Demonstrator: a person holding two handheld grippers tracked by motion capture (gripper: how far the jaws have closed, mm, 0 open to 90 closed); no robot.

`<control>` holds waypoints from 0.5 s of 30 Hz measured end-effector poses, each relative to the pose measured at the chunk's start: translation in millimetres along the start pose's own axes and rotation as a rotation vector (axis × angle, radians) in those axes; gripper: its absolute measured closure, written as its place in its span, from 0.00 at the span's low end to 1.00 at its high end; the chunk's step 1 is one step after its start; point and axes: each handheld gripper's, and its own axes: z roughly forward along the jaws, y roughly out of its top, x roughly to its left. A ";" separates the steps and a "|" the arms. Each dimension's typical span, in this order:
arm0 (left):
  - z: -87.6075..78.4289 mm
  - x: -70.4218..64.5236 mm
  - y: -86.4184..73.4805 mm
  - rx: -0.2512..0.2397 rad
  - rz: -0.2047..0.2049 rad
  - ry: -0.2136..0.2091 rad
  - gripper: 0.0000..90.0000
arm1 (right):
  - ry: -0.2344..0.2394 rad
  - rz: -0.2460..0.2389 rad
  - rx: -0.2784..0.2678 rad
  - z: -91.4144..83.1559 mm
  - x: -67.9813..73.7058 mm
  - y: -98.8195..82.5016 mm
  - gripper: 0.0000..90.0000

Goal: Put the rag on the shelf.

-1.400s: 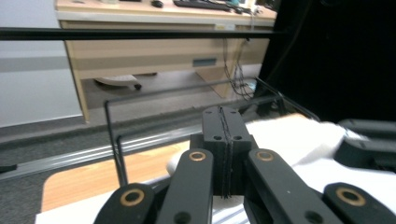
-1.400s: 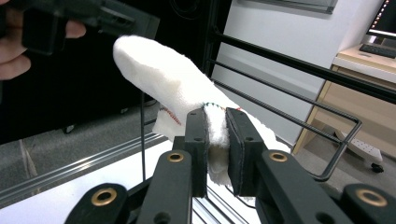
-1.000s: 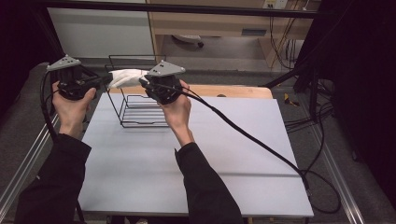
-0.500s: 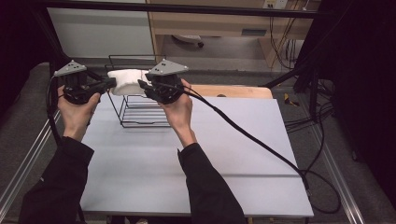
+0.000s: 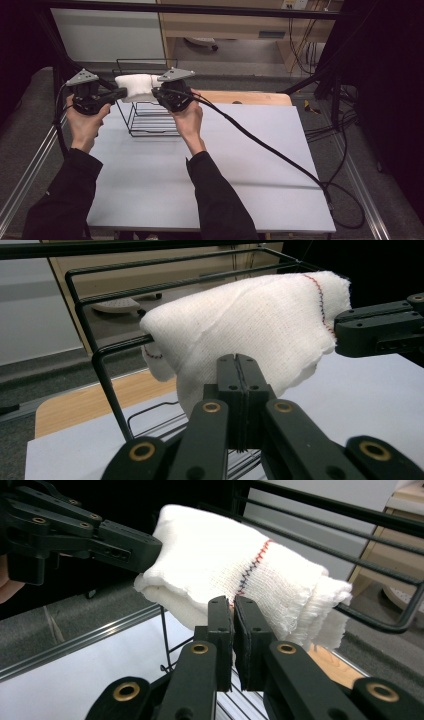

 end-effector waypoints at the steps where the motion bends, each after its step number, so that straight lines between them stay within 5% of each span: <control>1: 0.9 0.1 -0.3 0.002 0.000 0.003 1.00 | -0.003 0.003 0.005 2.1 -0.8 -0.8 0.96; 15: 4.5 0.3 -4.1 -0.010 -0.004 0.019 1.00 | -0.003 0.001 0.006 5.1 -3.6 -1.7 0.93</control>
